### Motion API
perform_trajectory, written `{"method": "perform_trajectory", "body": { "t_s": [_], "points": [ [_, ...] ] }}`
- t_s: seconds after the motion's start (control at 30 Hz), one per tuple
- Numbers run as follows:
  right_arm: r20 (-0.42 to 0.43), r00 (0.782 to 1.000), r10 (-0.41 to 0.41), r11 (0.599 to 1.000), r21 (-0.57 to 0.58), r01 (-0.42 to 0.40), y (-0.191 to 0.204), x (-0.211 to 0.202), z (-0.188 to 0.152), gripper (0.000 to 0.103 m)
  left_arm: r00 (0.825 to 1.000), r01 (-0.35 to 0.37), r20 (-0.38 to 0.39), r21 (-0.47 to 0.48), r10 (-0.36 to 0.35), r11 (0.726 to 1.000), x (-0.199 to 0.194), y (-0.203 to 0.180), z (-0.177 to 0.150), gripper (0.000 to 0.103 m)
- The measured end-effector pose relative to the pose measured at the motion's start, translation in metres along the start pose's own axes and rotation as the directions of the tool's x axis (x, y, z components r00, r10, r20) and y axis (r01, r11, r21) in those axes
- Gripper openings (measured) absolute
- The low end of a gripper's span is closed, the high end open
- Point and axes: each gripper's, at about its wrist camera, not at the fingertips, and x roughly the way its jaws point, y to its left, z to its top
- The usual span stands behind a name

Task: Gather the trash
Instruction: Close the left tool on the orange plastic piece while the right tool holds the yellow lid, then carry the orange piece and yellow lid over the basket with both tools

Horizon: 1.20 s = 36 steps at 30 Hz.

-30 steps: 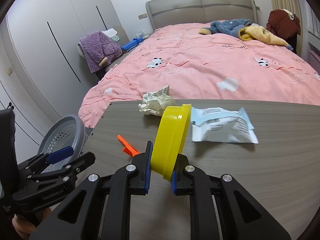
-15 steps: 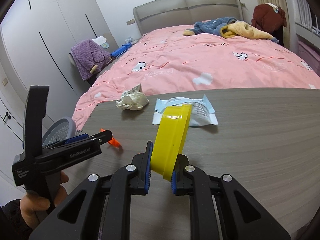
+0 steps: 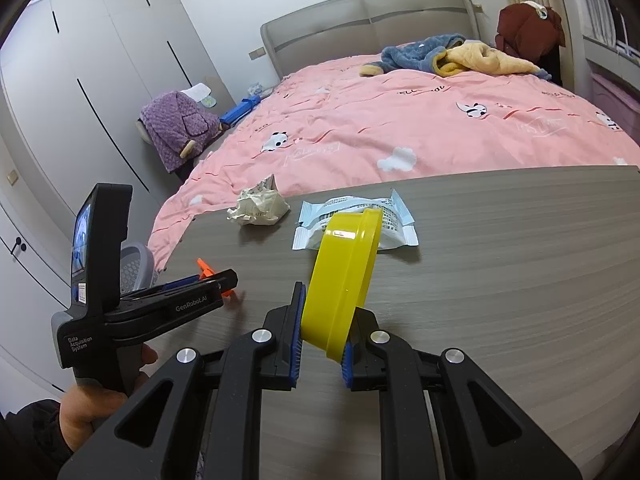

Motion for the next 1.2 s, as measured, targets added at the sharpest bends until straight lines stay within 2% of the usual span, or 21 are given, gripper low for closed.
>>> {"method": "perform_trajectory", "body": {
  "t_s": [0.37, 0.67, 1.0, 1.2],
  "points": [
    [0.001, 1.0, -0.002, 1.0, -0.018, 0.002, 0.01, -0.003, 0.0, 0.016, 0.999, 0.033, 0.034, 0.014, -0.034, 0.999, -0.019, 0.007, -0.008, 0.042],
    [-0.013, 1.0, 0.007, 0.998, -0.068, -0.008, 0.036, 0.002, 0.001, 0.016, 0.996, 0.028, 0.09, 0.022, -0.03, 0.999, -0.052, 0.043, -0.021, 0.042],
    [-0.051, 0.996, 0.074, 0.978, -0.19, -0.083, 0.109, 0.026, 0.007, 0.016, 0.985, -0.033, 0.17, -0.027, 0.037, 0.999, -0.09, 0.115, -0.03, 0.042],
    [-0.095, 0.988, 0.123, 0.947, -0.288, -0.145, 0.171, 0.049, 0.006, 0.016, 0.972, -0.103, 0.201, -0.082, 0.118, 0.991, -0.105, 0.174, -0.039, 0.042]
  ]
}}
